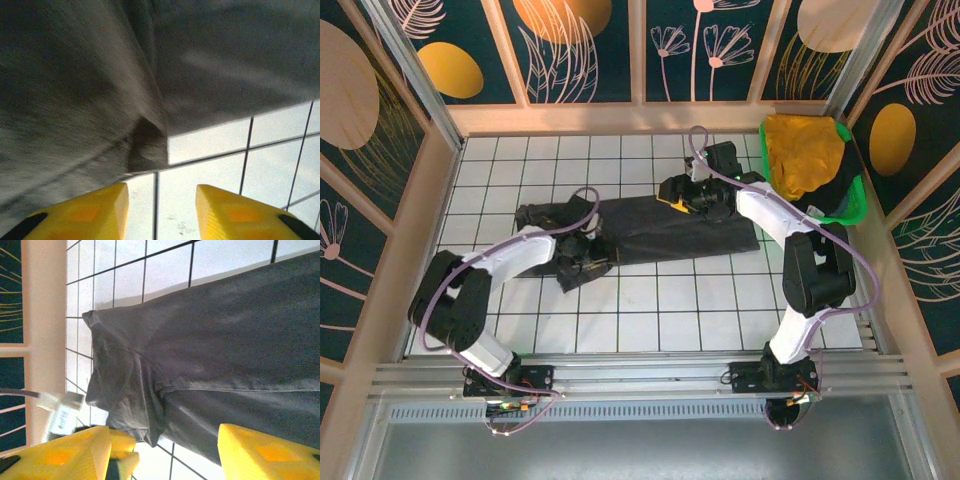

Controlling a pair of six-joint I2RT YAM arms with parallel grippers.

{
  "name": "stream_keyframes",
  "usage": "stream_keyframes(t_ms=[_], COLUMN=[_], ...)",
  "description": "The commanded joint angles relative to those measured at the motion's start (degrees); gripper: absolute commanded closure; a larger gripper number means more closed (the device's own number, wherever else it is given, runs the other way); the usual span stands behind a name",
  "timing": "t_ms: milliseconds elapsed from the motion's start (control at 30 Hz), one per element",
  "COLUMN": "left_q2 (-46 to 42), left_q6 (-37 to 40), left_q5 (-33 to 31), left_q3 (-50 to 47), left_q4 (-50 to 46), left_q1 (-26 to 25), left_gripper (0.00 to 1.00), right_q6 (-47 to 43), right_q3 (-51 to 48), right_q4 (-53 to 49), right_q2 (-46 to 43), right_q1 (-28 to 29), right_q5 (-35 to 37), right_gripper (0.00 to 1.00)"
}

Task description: Fold and stack the t-shirts

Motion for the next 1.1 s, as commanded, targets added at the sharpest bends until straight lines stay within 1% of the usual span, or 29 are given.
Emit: stream_keyframes(t_ms=[0,67,133,267,333,567,700,733,833,933,967,1067], left_q2=[-5.21,-7.45,-7.28,-3.46,-1.76,0.62,1.30,1.55,1.69,-0.05,-1.05,-3.42], left_q6=[-3.02,-4.35,-3.69,-2.23,-2.07,-0.83,-0.73,-0.86,-1.50,-1.94,-2.33,-3.64], left_q5=[-7.22,-4.54,-3.12,-1.65,-1.89,-4.47,-3.50,-2.86,-1.02,-1.75,-2.16,-2.34], left_q3=[-3.25,-6.89,-7.86,-7.95,-7.81,-8.15,-8.82,-8.97,-9.23,-8.71,-8.37,-6.99], left_q4=[-4.17,-0.79,1.70,5.12,5.74,5.30,6.71,7.38,9.00,7.79,7.07,4.93], left_q1=[9.57,16.72,20.72,24.38,25.07,25.09,25.08,25.09,25.09,25.09,25.09,25.08], left_gripper=[0.63,0.63,0.62,0.61,0.61,0.64,0.66,0.69,0.82,0.97,1.00,1.00], right_q6=[-1.10,-2.80,-3.25,-2.01,-1.66,-1.75,-1.04,-0.78,-0.25,-0.33,-0.37,-0.50], right_q3=[-0.69,0.03,0.64,0.83,1.00,0.57,0.01,-0.01,0.45,1.15,1.22,1.43], right_q4=[2.39,2.17,2.29,3.51,3.71,3.27,3.94,4.21,4.50,3.99,3.80,3.37], right_q2=[-0.28,0.19,0.58,1.40,1.49,0.75,0.71,0.67,1.07,1.49,1.51,1.74], right_q1=[0.84,2.41,3.43,4.66,4.95,5.05,5.04,5.05,5.04,5.04,4.95,4.87], right_q5=[-5.13,-6.81,-7.36,-7.69,-7.53,-6.77,-6.71,-6.73,-6.66,-6.33,-6.15,-5.68], right_gripper=[0.41,0.41,0.41,0.41,0.41,0.41,0.41,0.41,0.41,0.42,0.42,0.42])
